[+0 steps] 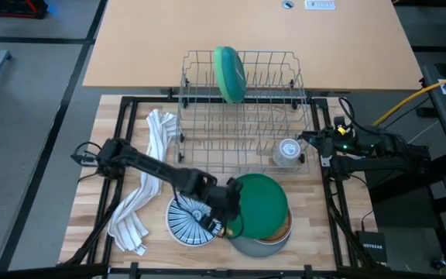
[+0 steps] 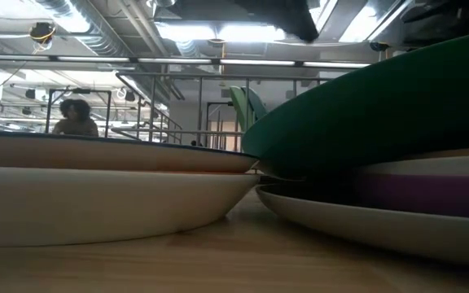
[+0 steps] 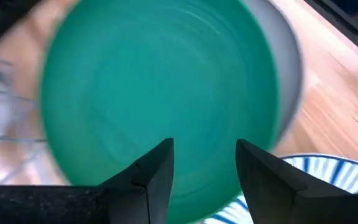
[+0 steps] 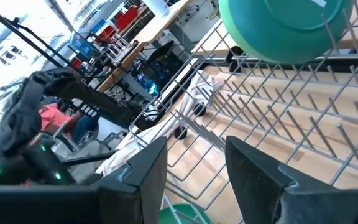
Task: Sort dishes
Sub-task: Put the green plate into the dish rack
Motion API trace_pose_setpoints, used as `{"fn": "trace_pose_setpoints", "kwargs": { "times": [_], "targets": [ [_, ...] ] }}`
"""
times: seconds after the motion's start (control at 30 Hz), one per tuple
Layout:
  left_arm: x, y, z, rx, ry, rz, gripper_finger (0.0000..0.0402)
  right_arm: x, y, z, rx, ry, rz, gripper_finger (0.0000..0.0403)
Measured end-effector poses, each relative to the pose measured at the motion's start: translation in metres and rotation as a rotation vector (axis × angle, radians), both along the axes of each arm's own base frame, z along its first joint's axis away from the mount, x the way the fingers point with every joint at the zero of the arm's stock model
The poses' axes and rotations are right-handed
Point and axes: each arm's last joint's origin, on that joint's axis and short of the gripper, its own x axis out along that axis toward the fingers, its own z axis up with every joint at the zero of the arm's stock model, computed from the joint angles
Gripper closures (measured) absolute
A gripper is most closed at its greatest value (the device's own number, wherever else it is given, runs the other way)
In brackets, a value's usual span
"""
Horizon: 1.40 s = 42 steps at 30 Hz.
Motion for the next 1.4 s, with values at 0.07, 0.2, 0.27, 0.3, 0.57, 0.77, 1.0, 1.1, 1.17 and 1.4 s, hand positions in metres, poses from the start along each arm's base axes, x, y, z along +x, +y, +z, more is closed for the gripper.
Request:
{"fn": "trace_pose_setpoints", "kwargs": {
  "times": [0.07, 0.2, 0.27, 0.3, 0.57, 0.77, 1.0, 1.1, 1.17, 1.4],
  "targets": [
    [0.001, -0.009, -0.01, 0.008, 0.021, -0.013, 0.0242, 0.0, 0.0, 0.0, 0.004, -0.002, 0.012, 0.0237],
    [0.002, -0.023, -0.024, 0.022, 0.044, -0.041, 0.0242, 0.0, 0.001, 0.0, 0.011, 0.0, 0.036, 0.0237],
    [0.002, -0.028, -0.032, 0.026, 0.062, -0.047, 0.0243, 0.0, 0.001, 0.0, 0.026, -0.005, 0.035, 0.0237],
    [0.002, -0.031, -0.036, 0.027, 0.069, -0.048, 0.0243, 0.0, 0.001, 0.0, 0.029, -0.005, 0.035, 0.0237],
    [0.007, -0.039, -0.063, 0.075, 0.109, -0.035, 0.0241, 0.0, 0.001, -0.001, 0.035, -0.001, 0.048, 0.0237],
    [0.011, -0.035, -0.077, 0.116, 0.128, -0.005, 0.0255, 0.0, 0.001, -0.002, 0.035, 0.01, 0.048, 0.0237],
    [0.011, -0.036, -0.08, 0.127, 0.133, -0.008, 0.0323, -0.001, 0.001, -0.004, 0.035, 0.034, 0.047, 0.0237],
    [0.011, -0.037, -0.078, 0.133, 0.122, -0.007, 0.0371, -0.001, 0.001, -0.004, 0.035, 0.037, 0.047, 0.0237],
    [0.01, -0.038, -0.074, 0.135, 0.109, -0.008, 0.039, -0.001, 0.001, -0.004, 0.034, 0.037, 0.048, 0.0237],
    [0.007, -0.042, -0.068, 0.167, 0.084, -0.016, 0.0396, -0.001, 0.001, -0.004, 0.029, 0.038, 0.049, 0.0237]
  ]
}}
